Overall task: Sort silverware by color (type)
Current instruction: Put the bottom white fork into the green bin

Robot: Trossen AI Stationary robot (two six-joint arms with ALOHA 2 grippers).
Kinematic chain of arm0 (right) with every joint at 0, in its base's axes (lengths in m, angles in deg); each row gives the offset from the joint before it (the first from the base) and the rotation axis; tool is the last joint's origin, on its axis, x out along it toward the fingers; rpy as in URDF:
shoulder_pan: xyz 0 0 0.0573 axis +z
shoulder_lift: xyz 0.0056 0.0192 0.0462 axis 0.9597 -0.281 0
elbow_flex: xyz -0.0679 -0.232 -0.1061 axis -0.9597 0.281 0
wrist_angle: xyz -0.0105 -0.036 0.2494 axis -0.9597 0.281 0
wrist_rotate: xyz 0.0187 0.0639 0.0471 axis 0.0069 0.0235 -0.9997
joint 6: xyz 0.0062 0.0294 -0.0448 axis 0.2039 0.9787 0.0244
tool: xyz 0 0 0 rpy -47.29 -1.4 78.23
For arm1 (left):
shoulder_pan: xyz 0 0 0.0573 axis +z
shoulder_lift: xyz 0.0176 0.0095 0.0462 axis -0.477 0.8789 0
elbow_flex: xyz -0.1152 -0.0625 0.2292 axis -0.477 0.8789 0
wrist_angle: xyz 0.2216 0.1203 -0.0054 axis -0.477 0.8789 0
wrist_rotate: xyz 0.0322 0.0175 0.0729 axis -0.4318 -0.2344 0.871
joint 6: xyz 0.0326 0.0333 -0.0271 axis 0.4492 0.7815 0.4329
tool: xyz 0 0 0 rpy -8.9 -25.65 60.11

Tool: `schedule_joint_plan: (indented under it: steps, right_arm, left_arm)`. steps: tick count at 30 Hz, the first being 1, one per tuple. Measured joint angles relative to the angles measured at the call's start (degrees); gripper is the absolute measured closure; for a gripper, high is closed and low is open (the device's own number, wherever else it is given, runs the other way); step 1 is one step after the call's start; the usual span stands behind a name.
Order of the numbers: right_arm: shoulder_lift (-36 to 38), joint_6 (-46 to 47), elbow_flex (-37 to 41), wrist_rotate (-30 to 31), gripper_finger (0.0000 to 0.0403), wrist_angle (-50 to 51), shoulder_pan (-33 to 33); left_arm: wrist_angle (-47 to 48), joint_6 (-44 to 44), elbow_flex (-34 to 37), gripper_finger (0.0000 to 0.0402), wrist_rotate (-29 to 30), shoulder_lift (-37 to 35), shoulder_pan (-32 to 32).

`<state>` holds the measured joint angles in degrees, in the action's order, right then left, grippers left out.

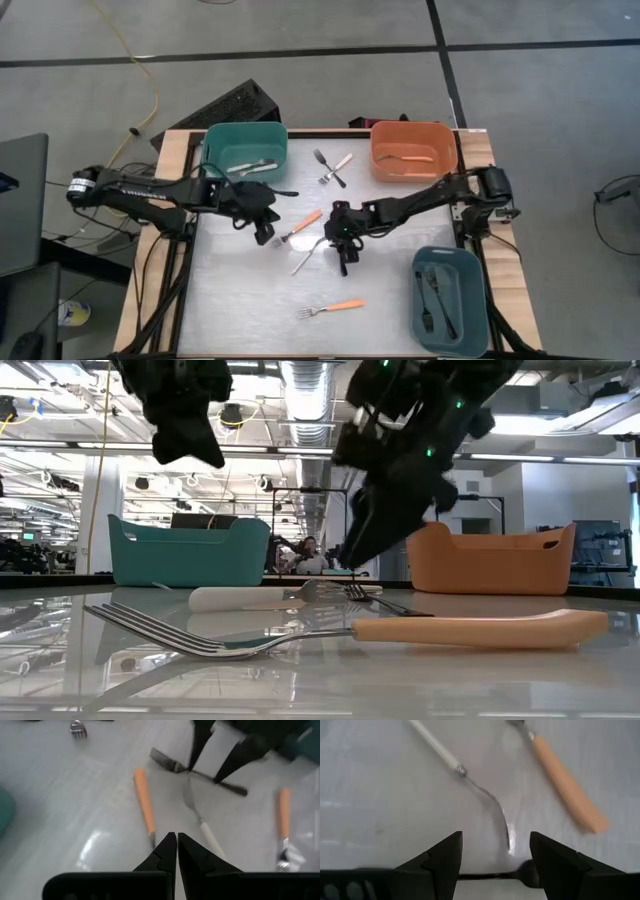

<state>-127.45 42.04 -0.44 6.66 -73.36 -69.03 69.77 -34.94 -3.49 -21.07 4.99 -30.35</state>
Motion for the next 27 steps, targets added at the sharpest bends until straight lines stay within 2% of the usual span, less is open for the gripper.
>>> schedule_joint_plan:
  steps: [6, 9, 13, 20, 27]
  right_arm:
    - [-4.2, -2.9, 0.1, -0.6, 0.0151, -3.9, -1.5]
    - [-5.4, -2.9, 0.0, -0.6, 0.0167, -5.8, -1.6]
    - [-7.0, -2.9, -0.1, -0.7, 0.0225, -7.9, -1.5]
    - [-7.9, -2.9, -0.1, -1.2, 0.0379, -7.5, -1.5]
    - [-5.1, -2.9, 0.1, -0.6, 0.0381, -5.4, -1.9]
  left_arm:
    - [-0.4, -7.2, -1.1, 0.0401, 4.5, 0.0, -4.1]
    - [-0.7, -9.5, -1.1, 0.0401, 6.4, 0.0, -5.9]
    - [-0.7, -11.7, -1.1, 0.0401, 7.9, 0.0, -8.1]
    - [-0.9, -15.9, -1.1, 0.0401, 8.1, 0.0, -10.6]
    - [-2.7, -17.2, -1.1, 0.0386, 6.7, 0.0, -10.9]
